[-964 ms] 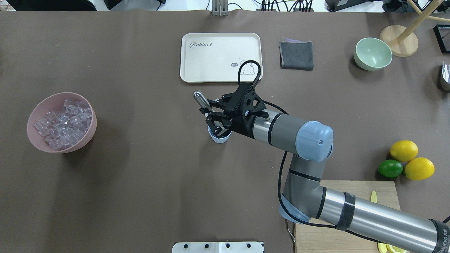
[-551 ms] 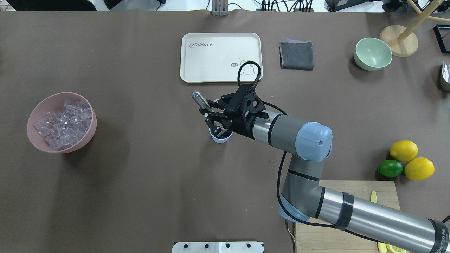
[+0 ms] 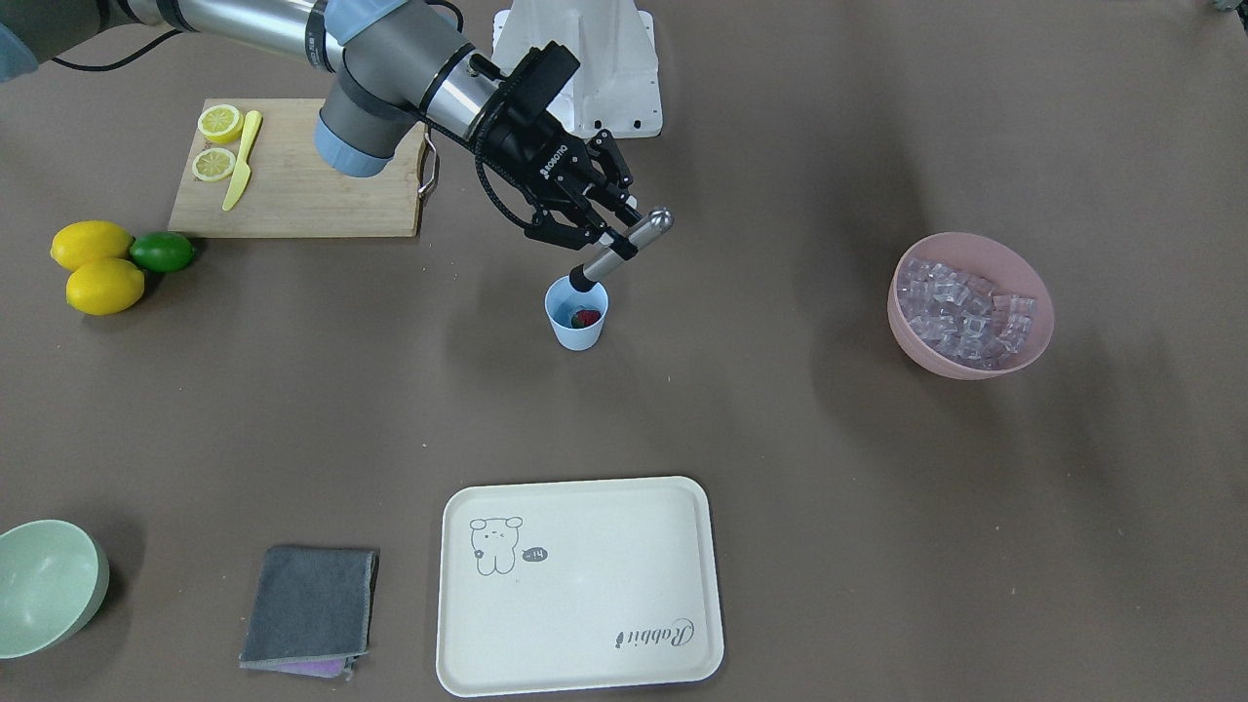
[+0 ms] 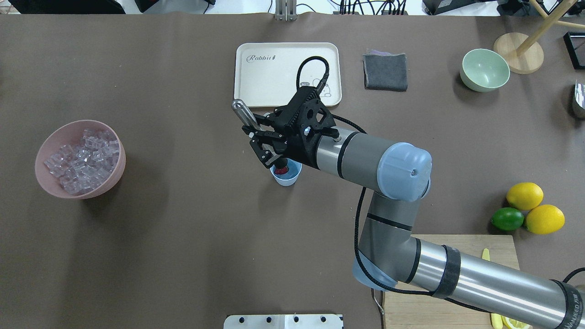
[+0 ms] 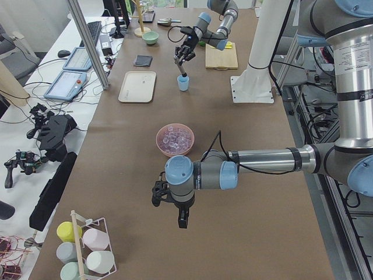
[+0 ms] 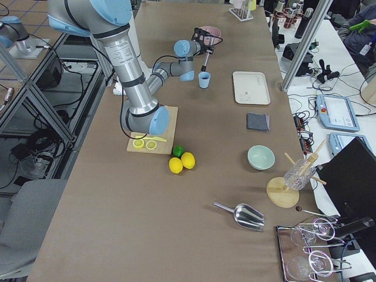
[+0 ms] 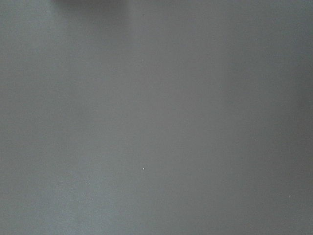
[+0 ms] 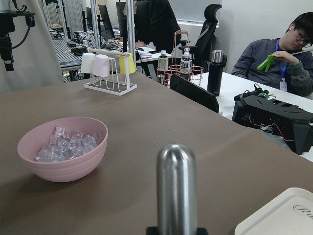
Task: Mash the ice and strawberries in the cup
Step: 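Press the muddler down on the strawberry and ice in the cup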
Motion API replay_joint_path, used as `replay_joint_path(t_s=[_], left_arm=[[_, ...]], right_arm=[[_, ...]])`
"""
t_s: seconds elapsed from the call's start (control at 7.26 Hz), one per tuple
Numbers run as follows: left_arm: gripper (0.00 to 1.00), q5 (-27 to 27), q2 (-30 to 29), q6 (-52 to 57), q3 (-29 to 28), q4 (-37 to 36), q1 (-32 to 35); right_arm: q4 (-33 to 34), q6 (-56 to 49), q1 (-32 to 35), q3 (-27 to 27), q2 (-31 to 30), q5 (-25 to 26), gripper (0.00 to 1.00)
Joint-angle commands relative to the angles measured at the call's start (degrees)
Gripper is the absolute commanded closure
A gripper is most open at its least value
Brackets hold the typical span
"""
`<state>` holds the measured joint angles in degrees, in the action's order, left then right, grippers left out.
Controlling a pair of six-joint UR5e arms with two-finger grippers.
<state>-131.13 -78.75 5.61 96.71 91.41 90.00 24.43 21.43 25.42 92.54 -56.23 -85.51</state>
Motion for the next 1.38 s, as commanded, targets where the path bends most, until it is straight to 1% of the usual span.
replay_joint_path(t_s=[0.0,0.28,0.55,0.69,0.83,0.96,1.1,1.24], left_arm=[[0.01,0.0,0.0,0.0,0.0,0.0,0.0],[0.01,0.0,-0.1,0.0,0.0,0.0,0.0],[0.01,0.0,-0.2,-0.1,0.0,0.0,0.0],[0.01,0.0,-0.2,-0.1,0.0,0.0,0.0],[0.01,0.0,-0.2,-0.1,0.0,0.0,0.0],[0.01,-0.1,-0.1,-0.1,0.1,0.0,0.0],[0.01,-0.1,-0.1,0.0,0.0,0.0,0.0],[0.01,-0.2,-0.1,0.0,-0.3,0.0,0.0]], right_arm=[[-11.0,-0.3,-0.5,-8.3,-0.2,0.3,1.00],[-11.2,-0.3,-0.5,-8.8,-0.2,0.3,1.00],[-10.8,0.0,0.1,-8.2,0.3,0.3,1.00],[-10.0,0.2,0.2,-8.1,1.5,0.3,1.00],[-5.8,1.3,0.7,-6.1,2.5,0.3,1.00],[0.7,2.7,1.1,-1.4,2.5,0.2,1.00],[7.9,4.8,1.5,3.2,2.5,0.2,1.00],[17.0,6.2,1.6,8.5,2.5,0.1,1.00]])
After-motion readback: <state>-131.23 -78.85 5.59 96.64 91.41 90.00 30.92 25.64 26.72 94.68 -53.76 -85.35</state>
